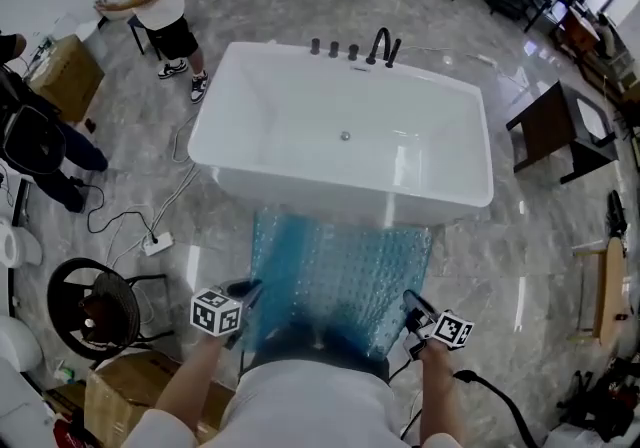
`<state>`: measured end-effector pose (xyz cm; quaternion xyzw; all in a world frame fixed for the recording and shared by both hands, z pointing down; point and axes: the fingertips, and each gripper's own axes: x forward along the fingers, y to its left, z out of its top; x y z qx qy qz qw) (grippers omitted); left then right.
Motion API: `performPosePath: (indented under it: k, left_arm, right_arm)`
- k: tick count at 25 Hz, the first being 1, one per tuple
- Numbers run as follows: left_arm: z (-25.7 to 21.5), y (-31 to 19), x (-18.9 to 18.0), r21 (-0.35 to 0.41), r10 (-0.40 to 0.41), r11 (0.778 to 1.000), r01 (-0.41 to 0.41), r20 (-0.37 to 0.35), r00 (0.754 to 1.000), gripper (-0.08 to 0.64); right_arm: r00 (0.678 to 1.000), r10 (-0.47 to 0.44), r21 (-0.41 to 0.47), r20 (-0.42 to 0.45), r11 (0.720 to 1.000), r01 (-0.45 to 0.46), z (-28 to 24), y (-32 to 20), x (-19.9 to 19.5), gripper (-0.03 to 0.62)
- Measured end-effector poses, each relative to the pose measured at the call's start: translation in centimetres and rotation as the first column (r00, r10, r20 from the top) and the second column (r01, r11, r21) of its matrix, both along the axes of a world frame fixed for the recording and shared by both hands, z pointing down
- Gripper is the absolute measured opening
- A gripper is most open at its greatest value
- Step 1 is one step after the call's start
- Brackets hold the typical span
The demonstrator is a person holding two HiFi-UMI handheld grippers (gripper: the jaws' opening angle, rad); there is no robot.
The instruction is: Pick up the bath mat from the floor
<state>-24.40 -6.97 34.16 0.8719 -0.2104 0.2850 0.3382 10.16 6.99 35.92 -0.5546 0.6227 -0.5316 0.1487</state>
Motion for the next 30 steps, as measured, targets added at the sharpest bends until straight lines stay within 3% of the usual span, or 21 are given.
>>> performPosePath:
  k: [5, 10, 19, 25, 30]
  left_arm:
    - [-3.5, 2.8, 2.0, -0.005, -0.032, 0.999, 0.032, -0.067, 0.997, 0.020]
    - [-5.4, 5.9, 4.0, -0.002, -0.078, 0.997, 0.078, -0.079, 0.994, 0.020]
    - [-7.9, 9.4, 6.8, -0.068, -0.228, 0.973, 0.220, -0.151, 0.962, 0.020]
    - [-8.5, 11.5, 8.6, -0.055, -0.211, 0.977, 0.205, -0.144, 0.967, 0.020]
    - [-9.6, 11.5, 8.3, -0.052, -0.221, 0.975, 0.215, -0.187, 0.957, 0.021]
  right_arm:
    - [0.999, -0.043, 0.021, -0.034, 0.999, 0.044, -2.7, 2.9, 1.1, 0.044]
    - [0.996, -0.073, 0.045, -0.052, 0.996, 0.076, -4.6, 6.4, 3.5, 0.046]
    - [0.989, -0.145, 0.149, -0.023, 0.978, 0.147, -7.9, 8.5, 8.1, 0.048]
    - [0.978, -0.207, 0.177, -0.004, 0.963, 0.205, -8.3, 10.2, 9.9, 0.048]
    - [0.975, -0.221, 0.167, -0.007, 0.961, 0.219, -8.0, 10.5, 9.4, 0.048]
